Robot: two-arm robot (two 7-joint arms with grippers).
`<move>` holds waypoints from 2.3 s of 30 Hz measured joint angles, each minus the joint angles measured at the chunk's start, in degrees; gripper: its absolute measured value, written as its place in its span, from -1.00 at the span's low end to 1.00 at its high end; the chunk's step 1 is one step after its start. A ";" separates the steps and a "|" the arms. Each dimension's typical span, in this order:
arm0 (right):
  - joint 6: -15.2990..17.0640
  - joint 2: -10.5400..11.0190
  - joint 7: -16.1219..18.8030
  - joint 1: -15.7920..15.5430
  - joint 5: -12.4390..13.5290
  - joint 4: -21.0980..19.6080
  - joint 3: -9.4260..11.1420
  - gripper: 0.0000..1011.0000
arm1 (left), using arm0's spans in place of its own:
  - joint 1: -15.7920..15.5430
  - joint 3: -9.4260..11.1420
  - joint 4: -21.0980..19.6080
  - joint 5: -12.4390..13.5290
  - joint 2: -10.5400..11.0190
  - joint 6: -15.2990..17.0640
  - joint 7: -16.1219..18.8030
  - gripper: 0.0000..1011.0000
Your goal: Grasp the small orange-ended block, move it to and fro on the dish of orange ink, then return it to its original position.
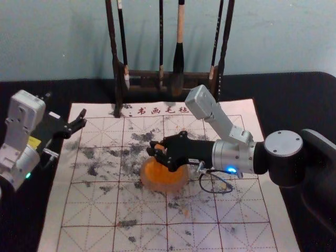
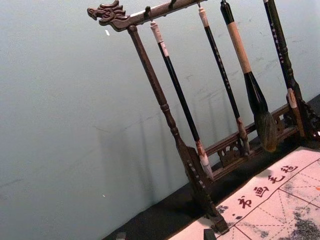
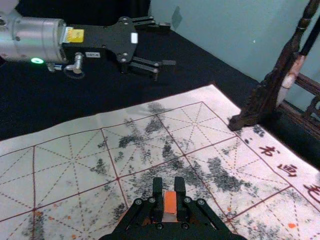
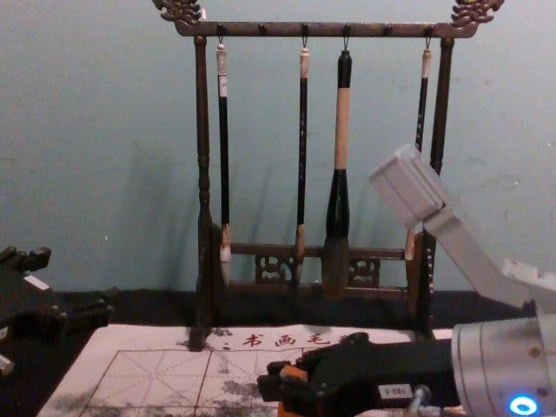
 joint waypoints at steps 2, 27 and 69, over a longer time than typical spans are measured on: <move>-0.10 -0.23 -0.22 0.16 -0.13 0.52 0.15 -0.77 | 0.00 0.00 0.00 0.00 0.00 0.00 0.00 0.98; 0.42 1.53 -1.23 -0.81 -0.07 -0.72 2.94 -0.77 | 0.00 0.00 0.00 0.00 0.00 0.00 0.00 0.98; 1.43 4.18 0.78 -3.88 2.38 -5.57 1.66 -0.77 | 0.00 0.00 0.00 0.00 0.00 0.00 0.00 0.98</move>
